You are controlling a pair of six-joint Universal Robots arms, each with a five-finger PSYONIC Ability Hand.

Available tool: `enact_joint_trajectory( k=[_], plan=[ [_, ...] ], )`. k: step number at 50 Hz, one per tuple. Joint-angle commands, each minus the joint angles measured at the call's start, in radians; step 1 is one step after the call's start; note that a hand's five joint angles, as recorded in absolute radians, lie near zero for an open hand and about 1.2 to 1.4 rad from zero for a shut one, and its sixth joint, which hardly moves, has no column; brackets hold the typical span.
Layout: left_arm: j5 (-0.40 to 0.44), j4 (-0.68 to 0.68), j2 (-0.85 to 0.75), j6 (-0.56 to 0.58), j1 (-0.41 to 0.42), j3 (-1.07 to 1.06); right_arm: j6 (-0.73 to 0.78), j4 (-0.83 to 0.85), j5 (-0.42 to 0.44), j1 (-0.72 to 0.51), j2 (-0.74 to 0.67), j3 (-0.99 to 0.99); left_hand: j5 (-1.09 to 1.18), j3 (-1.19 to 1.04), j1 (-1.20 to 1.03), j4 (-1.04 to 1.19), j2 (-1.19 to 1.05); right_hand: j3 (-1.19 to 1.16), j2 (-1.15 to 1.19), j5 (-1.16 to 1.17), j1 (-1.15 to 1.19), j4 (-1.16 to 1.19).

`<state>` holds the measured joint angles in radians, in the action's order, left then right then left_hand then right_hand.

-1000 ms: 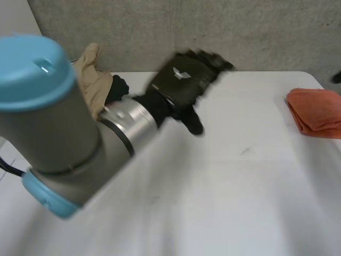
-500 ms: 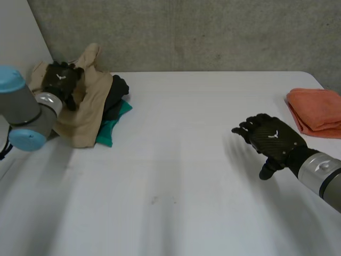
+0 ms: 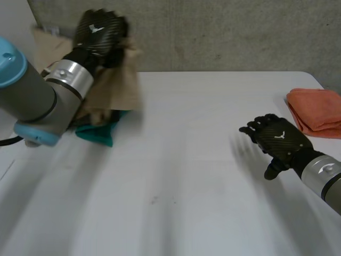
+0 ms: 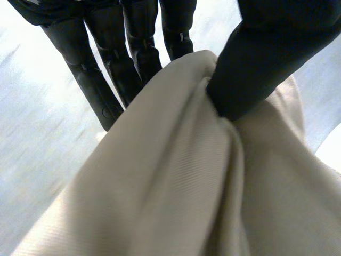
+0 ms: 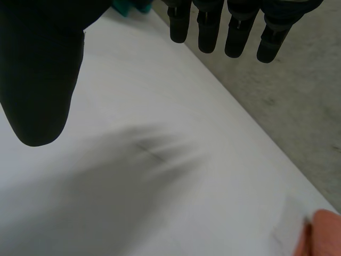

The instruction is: Fold the laundry.

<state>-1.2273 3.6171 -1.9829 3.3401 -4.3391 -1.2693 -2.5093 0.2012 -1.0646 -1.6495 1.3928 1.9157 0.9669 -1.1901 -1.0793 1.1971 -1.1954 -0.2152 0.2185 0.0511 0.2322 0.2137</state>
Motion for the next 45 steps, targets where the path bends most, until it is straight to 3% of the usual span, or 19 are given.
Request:
enact_joint_trajectory(
  k=[1, 8, 12, 15, 17, 23, 34, 40, 45],
  plan=[
    [0.270, -0.029, 0.102, -0.025, 0.133, -0.200, -0.045, 0.003, -0.046, 0.034, 0.034, -0.010, 0.255, -0.206, -0.317, 0.199, -0.201, 0.041, -0.044, -0.051, -0.058, -0.039],
    [0.380, -0.143, 0.079, -0.005, 0.174, -0.257, -0.086, 0.006, -0.049, 0.089, 0.032, -0.035, 0.255, -0.206, -0.317, 0.199, -0.201, 0.041, -0.044, -0.051, -0.058, -0.039],
    [0.382, -0.182, 0.079, 0.044, 0.174, -0.252, -0.086, 0.001, -0.043, 0.094, 0.032, -0.052, -0.135, 0.183, 0.073, -0.190, 0.189, 0.041, -0.044, -0.051, -0.058, -0.039],
    [0.370, -0.210, 0.087, 0.076, 0.174, -0.252, -0.086, 0.000, -0.038, 0.093, 0.032, -0.067, -0.592, 0.640, 0.530, -0.647, 0.646, 0.041, -0.044, -0.051, -0.058, -0.039],
    [0.336, -0.231, 0.093, 0.081, 0.171, -0.251, -0.085, -0.002, -0.035, 0.092, 0.032, -0.075, -0.760, 0.809, 0.698, -0.816, 0.814, 0.041, -0.044, -0.051, -0.058, -0.039],
    [0.214, -0.293, 0.163, 0.071, 0.177, -0.266, -0.077, -0.003, -0.034, 0.083, 0.041, -0.103, -0.881, 0.929, 0.819, -0.936, 0.935, 0.041, -0.044, -0.051, -0.058, -0.039],
    [0.059, -0.331, 0.490, 0.056, 0.164, -0.439, -0.086, -0.152, -0.003, 0.008, 0.146, -0.239, -0.893, 0.941, 0.831, -0.948, 0.947, 0.041, -0.044, -0.051, -0.058, -0.039],
    [-0.092, -0.310, 0.541, 0.045, 0.075, -0.505, -0.180, -0.345, -0.081, -0.146, 0.054, -0.420, -0.913, 0.962, 0.851, -0.969, 0.967, 0.041, -0.044, -0.051, -0.058, -0.039],
    [-0.107, -0.307, 0.443, 0.055, 0.003, -0.529, -0.284, -0.407, -0.196, -0.292, -0.082, -0.570, -0.940, 0.988, 0.878, -0.995, 0.994, 0.041, -0.044, -0.051, -0.058, -0.039]
  ],
)
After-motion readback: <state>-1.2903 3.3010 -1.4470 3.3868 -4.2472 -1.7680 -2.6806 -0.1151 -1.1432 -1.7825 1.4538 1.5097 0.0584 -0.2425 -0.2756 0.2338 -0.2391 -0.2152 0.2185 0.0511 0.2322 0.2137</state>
